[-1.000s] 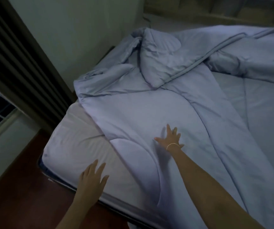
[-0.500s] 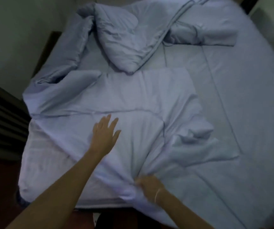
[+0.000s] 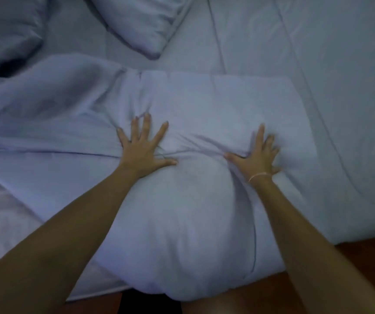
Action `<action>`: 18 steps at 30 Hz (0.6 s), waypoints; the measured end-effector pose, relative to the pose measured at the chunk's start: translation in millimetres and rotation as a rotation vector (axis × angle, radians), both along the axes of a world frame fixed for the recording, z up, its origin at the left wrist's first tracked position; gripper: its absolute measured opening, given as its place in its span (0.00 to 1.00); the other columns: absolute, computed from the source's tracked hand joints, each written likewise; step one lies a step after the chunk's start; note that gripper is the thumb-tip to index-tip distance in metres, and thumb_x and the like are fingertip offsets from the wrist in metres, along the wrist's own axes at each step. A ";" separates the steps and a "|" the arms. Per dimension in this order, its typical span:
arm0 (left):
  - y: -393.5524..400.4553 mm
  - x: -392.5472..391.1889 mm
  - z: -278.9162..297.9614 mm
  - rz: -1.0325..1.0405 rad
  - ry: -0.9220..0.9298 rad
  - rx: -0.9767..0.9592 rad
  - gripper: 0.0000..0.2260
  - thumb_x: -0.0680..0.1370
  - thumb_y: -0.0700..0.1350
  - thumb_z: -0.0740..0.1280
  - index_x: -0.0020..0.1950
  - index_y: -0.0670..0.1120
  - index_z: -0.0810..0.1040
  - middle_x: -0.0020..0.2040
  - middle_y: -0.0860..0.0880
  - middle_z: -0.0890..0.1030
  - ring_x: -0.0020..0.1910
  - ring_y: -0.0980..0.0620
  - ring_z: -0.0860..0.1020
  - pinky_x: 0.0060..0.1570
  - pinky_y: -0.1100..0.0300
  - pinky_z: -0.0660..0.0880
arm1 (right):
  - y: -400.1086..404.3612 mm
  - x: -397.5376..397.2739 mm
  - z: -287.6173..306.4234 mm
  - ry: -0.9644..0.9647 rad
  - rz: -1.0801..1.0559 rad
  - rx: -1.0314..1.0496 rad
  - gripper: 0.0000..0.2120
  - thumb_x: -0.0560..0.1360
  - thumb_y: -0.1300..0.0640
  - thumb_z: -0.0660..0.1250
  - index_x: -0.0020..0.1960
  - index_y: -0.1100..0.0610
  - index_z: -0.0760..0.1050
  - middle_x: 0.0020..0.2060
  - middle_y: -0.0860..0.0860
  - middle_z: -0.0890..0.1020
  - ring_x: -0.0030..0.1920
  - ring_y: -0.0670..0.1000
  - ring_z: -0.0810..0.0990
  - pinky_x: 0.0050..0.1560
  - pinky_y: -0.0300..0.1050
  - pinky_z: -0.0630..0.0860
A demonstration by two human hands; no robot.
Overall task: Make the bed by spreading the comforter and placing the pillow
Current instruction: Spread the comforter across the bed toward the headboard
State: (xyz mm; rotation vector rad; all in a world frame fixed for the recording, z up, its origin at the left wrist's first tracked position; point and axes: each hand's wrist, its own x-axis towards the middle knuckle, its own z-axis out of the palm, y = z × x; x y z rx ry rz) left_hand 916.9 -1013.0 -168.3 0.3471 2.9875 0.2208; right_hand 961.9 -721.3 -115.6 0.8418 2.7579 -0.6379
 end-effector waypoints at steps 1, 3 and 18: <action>2.4 -0.4 -9.4 -0.001 -0.006 -0.002 0.46 0.60 0.81 0.46 0.74 0.64 0.40 0.78 0.46 0.40 0.76 0.38 0.41 0.64 0.28 0.39 | 5.9 -6.8 -12.2 -0.025 0.026 -0.026 0.59 0.58 0.31 0.72 0.74 0.37 0.35 0.77 0.55 0.50 0.76 0.61 0.48 0.65 0.77 0.52; 6.6 -0.9 -20.9 -0.010 0.021 0.006 0.44 0.62 0.79 0.48 0.75 0.64 0.45 0.78 0.46 0.44 0.76 0.38 0.43 0.64 0.30 0.36 | 10.2 -12.0 -30.5 -0.016 0.054 -0.009 0.59 0.57 0.31 0.72 0.73 0.36 0.35 0.72 0.57 0.58 0.73 0.61 0.56 0.63 0.77 0.55; -28.6 109.3 74.0 0.071 0.061 0.310 0.34 0.66 0.76 0.54 0.58 0.52 0.72 0.49 0.47 0.80 0.48 0.43 0.78 0.47 0.49 0.75 | -53.5 55.1 57.8 0.385 -0.029 0.048 0.11 0.67 0.50 0.67 0.37 0.58 0.79 0.52 0.60 0.79 0.51 0.64 0.76 0.47 0.55 0.71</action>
